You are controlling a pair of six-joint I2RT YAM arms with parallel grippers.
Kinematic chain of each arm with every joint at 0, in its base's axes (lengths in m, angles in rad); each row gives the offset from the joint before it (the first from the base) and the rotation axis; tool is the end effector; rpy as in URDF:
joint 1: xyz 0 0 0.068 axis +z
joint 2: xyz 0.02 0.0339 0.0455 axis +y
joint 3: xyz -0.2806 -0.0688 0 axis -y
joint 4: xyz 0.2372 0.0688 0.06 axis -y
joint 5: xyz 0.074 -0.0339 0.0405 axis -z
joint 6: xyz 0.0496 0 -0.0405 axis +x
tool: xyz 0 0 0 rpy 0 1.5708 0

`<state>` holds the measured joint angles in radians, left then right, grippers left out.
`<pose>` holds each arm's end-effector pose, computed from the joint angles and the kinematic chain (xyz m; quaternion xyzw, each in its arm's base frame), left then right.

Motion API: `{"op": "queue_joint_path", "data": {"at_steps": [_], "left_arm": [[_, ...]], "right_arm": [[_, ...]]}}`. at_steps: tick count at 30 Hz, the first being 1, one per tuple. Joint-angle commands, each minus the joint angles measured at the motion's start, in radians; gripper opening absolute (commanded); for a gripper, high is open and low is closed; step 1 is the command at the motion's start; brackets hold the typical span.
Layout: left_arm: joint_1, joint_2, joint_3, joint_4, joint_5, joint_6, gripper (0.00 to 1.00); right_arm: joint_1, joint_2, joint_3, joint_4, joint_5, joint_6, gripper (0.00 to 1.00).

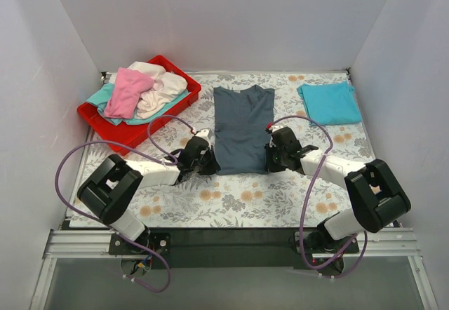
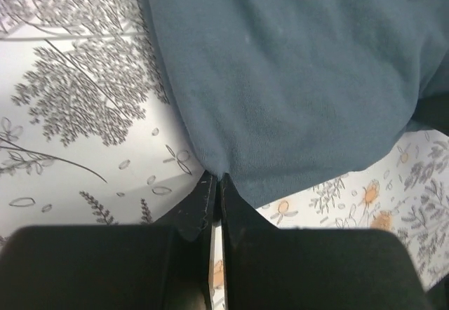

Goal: Fold and stack the t-shirts
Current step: Fold the tshirt

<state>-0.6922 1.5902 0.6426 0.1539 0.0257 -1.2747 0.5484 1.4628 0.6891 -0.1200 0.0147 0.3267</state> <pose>0.2296 -0.1920 0.1483 -0.2611 0.8878 -0.3219 0.2000 0.2383 0.1447 0.1733 -0.1019 0.9377 0.1344 0.3038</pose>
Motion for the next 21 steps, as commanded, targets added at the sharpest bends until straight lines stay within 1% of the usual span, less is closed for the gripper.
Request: {"op": "queue_joint_path", "data": {"at_steps": [1, 3, 5, 9, 14, 17, 20, 21], "left_arm": [[-0.020, -0.035, -0.052, -0.134, 0.103, 0.040, 0.00], [-0.030, -0.071, -0.063, -0.177, 0.141, 0.041, 0.00], [-0.055, -0.127, -0.069, -0.200, 0.138, 0.017, 0.00], [-0.113, -0.180, -0.075, -0.258, 0.229, -0.040, 0.00], [-0.176, -0.271, -0.119, -0.336, 0.313, -0.093, 0.00], [-0.207, -0.323, -0.112, -0.405, 0.393, -0.097, 0.00], [-0.214, -0.378, -0.101, -0.479, 0.449, -0.081, 0.00], [-0.217, -0.397, -0.098, -0.514, 0.468, -0.077, 0.00]], "right_arm": [[0.036, -0.021, 0.012, -0.206, -0.076, -0.058, 0.01], [0.047, -0.038, 0.032, -0.271, -0.079, -0.074, 0.01], [0.064, -0.065, 0.038, -0.345, -0.094, -0.092, 0.01], [0.077, -0.125, 0.026, -0.432, -0.201, -0.109, 0.01], [0.097, -0.200, 0.016, -0.555, -0.260, -0.143, 0.01], [0.130, -0.232, 0.027, -0.638, -0.312, -0.155, 0.01], [0.156, -0.275, 0.039, -0.713, -0.308, -0.163, 0.01], [0.157, -0.289, 0.040, -0.725, -0.347, -0.166, 0.01]]}}
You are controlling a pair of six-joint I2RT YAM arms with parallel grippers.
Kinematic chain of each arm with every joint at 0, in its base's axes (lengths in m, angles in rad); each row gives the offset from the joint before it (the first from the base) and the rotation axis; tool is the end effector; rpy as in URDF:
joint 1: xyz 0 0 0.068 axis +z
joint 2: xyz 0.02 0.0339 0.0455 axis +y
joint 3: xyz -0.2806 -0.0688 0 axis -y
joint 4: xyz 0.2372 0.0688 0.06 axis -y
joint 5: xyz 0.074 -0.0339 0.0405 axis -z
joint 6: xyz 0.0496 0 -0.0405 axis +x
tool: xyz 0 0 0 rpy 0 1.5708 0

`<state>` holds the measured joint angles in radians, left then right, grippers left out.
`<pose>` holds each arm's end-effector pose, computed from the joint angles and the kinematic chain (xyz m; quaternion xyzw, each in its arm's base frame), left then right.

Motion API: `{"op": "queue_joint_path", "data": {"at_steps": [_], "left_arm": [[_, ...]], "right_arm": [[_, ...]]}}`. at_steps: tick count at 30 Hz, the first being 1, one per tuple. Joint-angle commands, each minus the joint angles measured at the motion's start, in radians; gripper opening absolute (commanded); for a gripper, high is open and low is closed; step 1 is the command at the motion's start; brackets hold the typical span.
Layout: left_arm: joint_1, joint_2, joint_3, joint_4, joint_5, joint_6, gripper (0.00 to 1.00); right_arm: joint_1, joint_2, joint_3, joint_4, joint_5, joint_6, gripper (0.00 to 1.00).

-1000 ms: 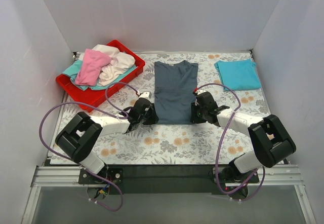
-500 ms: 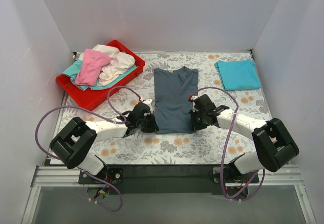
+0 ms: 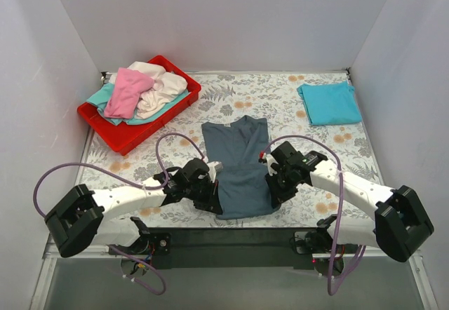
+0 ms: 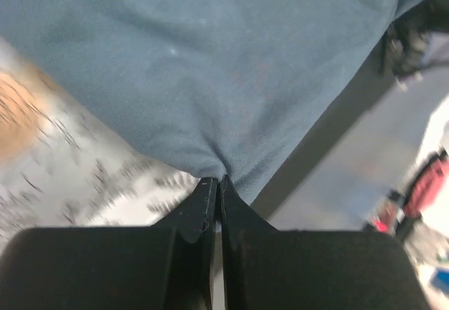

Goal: Fold and stack the t-shirts
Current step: Fold the tshirt

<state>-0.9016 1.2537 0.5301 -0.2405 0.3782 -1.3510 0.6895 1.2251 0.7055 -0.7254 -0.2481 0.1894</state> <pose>0.1212 -0.1827 0.1694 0.1541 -0.9263 0.3420 0.0358 0.1463 0.1364 0.1961 -0.2617 0.9438 0.1790 0.0937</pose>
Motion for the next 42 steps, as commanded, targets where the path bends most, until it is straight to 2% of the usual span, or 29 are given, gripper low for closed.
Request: {"op": "queue_joint_path", "data": {"at_steps": [1, 3, 7, 13, 15, 17, 20, 23, 27, 35, 39, 42], "left_arm": [[-0.008, -0.066, 0.018, -0.134, 0.135, 0.009, 0.00], [-0.014, -0.085, 0.008, -0.157, 0.200, 0.013, 0.00], [-0.034, -0.123, -0.010, -0.151, 0.287, 0.001, 0.00], [-0.063, -0.143, -0.001, -0.171, 0.349, 0.013, 0.00], [-0.063, -0.143, 0.017, -0.201, 0.343, 0.039, 0.00], [-0.063, -0.160, 0.077, -0.244, 0.242, 0.064, 0.00], [-0.062, -0.258, 0.134, -0.276, 0.075, 0.056, 0.00], [-0.059, -0.382, 0.140, -0.177, -0.066, -0.017, 0.00], [-0.057, -0.456, 0.081, -0.057, -0.214, -0.057, 0.00], [-0.056, -0.435, 0.054, 0.044, -0.398, -0.037, 0.00], [-0.049, -0.383, 0.047, 0.113, -0.424, -0.005, 0.00], [-0.005, -0.332, 0.054, 0.160, -0.415, 0.030, 0.00]], "right_arm": [[0.025, -0.059, 0.023, -0.140, -0.120, -0.033, 0.01], [0.041, -0.072, 0.025, -0.164, -0.215, -0.048, 0.01], [0.094, -0.087, 0.028, -0.216, -0.279, -0.068, 0.01], [0.131, -0.114, 0.066, -0.293, -0.434, -0.122, 0.01], [0.140, -0.127, 0.083, -0.305, -0.473, -0.123, 0.01], [0.143, -0.145, 0.135, -0.319, -0.461, -0.122, 0.01], [0.143, -0.167, 0.211, -0.310, -0.383, -0.094, 0.01], [0.142, -0.180, 0.256, -0.275, -0.248, -0.058, 0.01], [0.142, -0.194, 0.269, -0.237, -0.130, -0.031, 0.01], [0.142, -0.237, 0.269, -0.108, 0.191, 0.050, 0.01], [0.142, -0.249, 0.256, -0.031, 0.300, 0.085, 0.01], [0.139, -0.254, 0.249, 0.032, 0.401, 0.099, 0.01]]}}
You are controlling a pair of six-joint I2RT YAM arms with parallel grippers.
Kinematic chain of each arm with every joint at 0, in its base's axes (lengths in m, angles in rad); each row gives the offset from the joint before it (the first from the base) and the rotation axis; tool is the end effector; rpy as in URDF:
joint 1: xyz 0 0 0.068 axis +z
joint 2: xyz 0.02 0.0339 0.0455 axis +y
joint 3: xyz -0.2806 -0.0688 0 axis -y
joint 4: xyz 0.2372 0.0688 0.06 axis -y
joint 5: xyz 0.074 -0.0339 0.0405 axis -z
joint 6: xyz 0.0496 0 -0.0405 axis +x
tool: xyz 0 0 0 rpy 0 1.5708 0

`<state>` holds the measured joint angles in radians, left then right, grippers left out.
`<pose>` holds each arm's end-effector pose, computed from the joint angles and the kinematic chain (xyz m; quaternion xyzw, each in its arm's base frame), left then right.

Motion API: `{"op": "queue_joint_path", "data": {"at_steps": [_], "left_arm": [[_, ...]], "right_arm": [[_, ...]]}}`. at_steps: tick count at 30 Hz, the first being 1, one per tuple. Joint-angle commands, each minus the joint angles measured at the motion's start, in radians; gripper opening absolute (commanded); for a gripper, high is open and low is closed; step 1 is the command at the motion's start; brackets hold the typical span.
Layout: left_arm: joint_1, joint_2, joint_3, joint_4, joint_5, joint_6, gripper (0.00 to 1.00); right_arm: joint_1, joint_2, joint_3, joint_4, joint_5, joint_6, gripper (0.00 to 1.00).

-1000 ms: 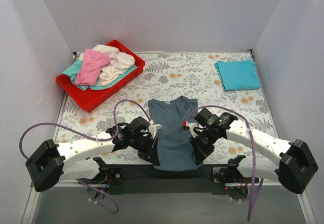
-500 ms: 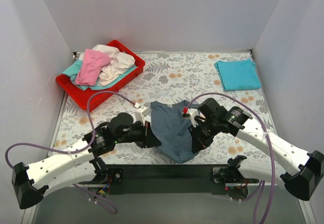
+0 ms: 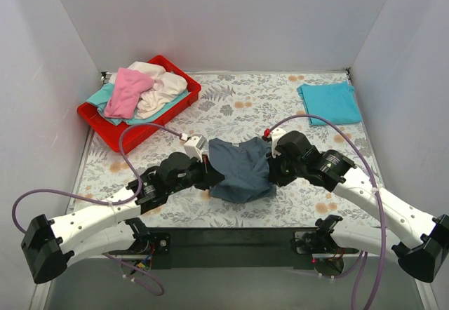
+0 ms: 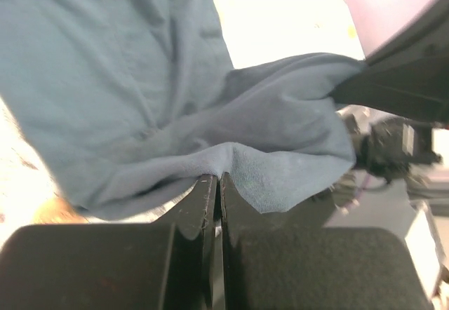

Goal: Fold and stack the t-shirts
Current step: Fold the tshirt

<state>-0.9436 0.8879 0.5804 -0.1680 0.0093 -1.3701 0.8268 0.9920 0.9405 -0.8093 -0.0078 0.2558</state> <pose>0.1153 -0.1598 0.2600 -0.1783 0.8349 -0.4783 0.2058 0.1264 0.1379 0.3024 -0.2654 0.8993 0.1822 0.2960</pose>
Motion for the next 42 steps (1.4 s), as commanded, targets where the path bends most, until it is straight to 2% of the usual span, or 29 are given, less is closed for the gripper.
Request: {"op": "queue_joint_path", "data": {"at_steps": [1, 5, 9, 18, 31, 40, 42], "left_arm": [[0.049, 0.046, 0.004, 0.100, -0.042, 0.057, 0.00], [0.109, 0.086, 0.021, 0.162, -0.011, 0.092, 0.00], [0.182, 0.134, 0.033, 0.217, 0.070, 0.114, 0.00], [0.284, 0.229, 0.062, 0.278, 0.138, 0.149, 0.00], [0.388, 0.401, 0.108, 0.323, 0.189, 0.151, 0.00], [0.451, 0.561, 0.162, 0.306, 0.189, 0.137, 0.00], [0.477, 0.592, 0.174, 0.301, 0.175, 0.131, 0.00]], "right_arm": [[-0.005, -0.016, 0.017, 0.125, 0.181, 0.033, 0.01], [-0.018, 0.031, 0.040, 0.147, 0.256, 0.025, 0.01], [-0.032, 0.098, 0.060, 0.191, 0.282, -0.001, 0.01], [-0.104, 0.220, 0.139, 0.237, 0.330, -0.041, 0.01], [-0.248, 0.471, 0.188, 0.364, 0.195, -0.108, 0.01], [-0.305, 0.661, 0.305, 0.401, 0.151, -0.135, 0.01], [-0.322, 0.694, 0.336, 0.412, 0.146, -0.141, 0.06]]}}
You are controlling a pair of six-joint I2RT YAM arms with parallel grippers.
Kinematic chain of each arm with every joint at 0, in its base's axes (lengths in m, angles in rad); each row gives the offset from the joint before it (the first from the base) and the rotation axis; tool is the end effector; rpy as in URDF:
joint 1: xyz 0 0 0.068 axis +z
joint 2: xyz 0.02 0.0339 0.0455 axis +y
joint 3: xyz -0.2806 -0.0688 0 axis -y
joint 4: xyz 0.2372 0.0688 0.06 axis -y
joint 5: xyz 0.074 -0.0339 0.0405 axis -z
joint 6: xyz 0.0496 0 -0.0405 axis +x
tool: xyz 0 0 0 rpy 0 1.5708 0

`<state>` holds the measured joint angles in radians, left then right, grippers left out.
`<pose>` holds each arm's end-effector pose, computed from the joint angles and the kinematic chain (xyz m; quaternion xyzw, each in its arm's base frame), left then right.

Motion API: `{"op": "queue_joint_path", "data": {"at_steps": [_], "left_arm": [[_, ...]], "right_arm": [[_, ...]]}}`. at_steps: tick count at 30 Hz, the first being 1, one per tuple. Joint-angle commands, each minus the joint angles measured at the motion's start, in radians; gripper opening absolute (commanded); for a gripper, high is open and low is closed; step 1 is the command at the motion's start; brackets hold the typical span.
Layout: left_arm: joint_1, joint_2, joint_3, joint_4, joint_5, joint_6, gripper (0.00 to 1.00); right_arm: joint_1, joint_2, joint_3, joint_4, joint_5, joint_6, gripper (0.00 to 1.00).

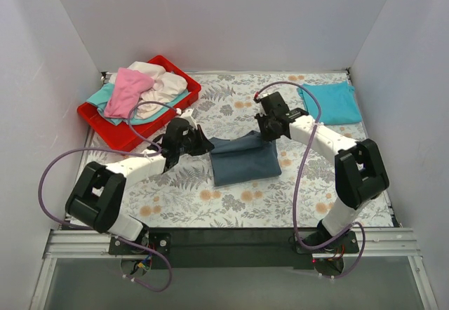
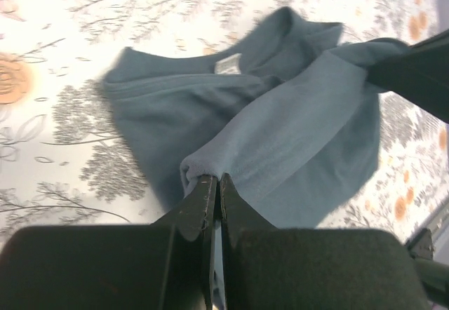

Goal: Fold and stack the t-shirts
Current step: Fold the tshirt

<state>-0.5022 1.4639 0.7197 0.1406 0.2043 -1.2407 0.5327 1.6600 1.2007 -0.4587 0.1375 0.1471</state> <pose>0.2635 -0.1562 0.2064 -0.2736 0.8385 -0.4121 0.2287 0.3127 0.1765 0.2438 -0.1594 0.9317 0.0453 0.3233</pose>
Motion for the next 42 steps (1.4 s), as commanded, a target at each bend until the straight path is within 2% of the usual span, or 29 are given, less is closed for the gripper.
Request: {"op": "queue_joint_path", "data": {"at_steps": [1, 3, 4, 5, 7, 8, 10, 13, 17, 21, 27, 33, 42], "left_arm": [[0.054, 0.044, 0.050, -0.016, -0.061, -0.008, 0.00], [0.076, 0.070, 0.076, -0.030, -0.118, -0.016, 0.16], [0.082, 0.085, 0.110, -0.035, -0.173, -0.014, 0.34], [0.088, 0.090, 0.131, -0.050, -0.192, -0.008, 0.42], [0.088, 0.090, 0.182, -0.068, -0.258, 0.014, 0.51], [0.088, 0.084, 0.213, -0.068, -0.278, 0.017, 0.65], [0.085, 0.064, 0.233, -0.061, -0.287, 0.026, 0.76], [0.059, 0.055, 0.244, -0.029, -0.275, 0.046, 0.77], [-0.018, 0.128, 0.257, 0.004, -0.168, 0.052, 0.77], [-0.073, 0.225, 0.276, 0.033, -0.080, 0.049, 0.77], [-0.082, 0.283, 0.231, 0.169, 0.050, 0.034, 0.77], [-0.096, 0.352, 0.219, 0.252, 0.127, 0.020, 0.77], [-0.122, 0.444, 0.216, 0.327, 0.175, 0.004, 0.77]], "right_arm": [[-0.042, 0.062, 0.117, 0.061, 0.004, -0.032, 0.22], [-0.060, 0.098, 0.167, 0.061, 0.014, -0.035, 0.34], [-0.069, 0.121, 0.209, 0.061, 0.025, -0.034, 0.38], [-0.077, 0.126, 0.229, 0.060, 0.039, -0.037, 0.48], [-0.095, 0.103, 0.249, 0.060, 0.092, -0.038, 0.56], [-0.102, 0.086, 0.247, 0.061, 0.106, -0.040, 0.62], [-0.112, 0.025, 0.221, 0.071, 0.129, -0.040, 0.64], [-0.114, -0.072, 0.111, 0.130, 0.091, -0.041, 0.64], [-0.128, -0.135, -0.024, 0.196, -0.034, -0.021, 0.69], [-0.241, -0.181, -0.197, 0.293, -0.318, 0.005, 0.74], [-0.391, -0.261, -0.383, 0.434, -0.617, 0.045, 0.77], [-0.442, -0.212, -0.490, 0.571, -0.807, 0.103, 0.79], [-0.447, -0.118, -0.527, 0.623, -0.791, 0.137, 0.81]]}}
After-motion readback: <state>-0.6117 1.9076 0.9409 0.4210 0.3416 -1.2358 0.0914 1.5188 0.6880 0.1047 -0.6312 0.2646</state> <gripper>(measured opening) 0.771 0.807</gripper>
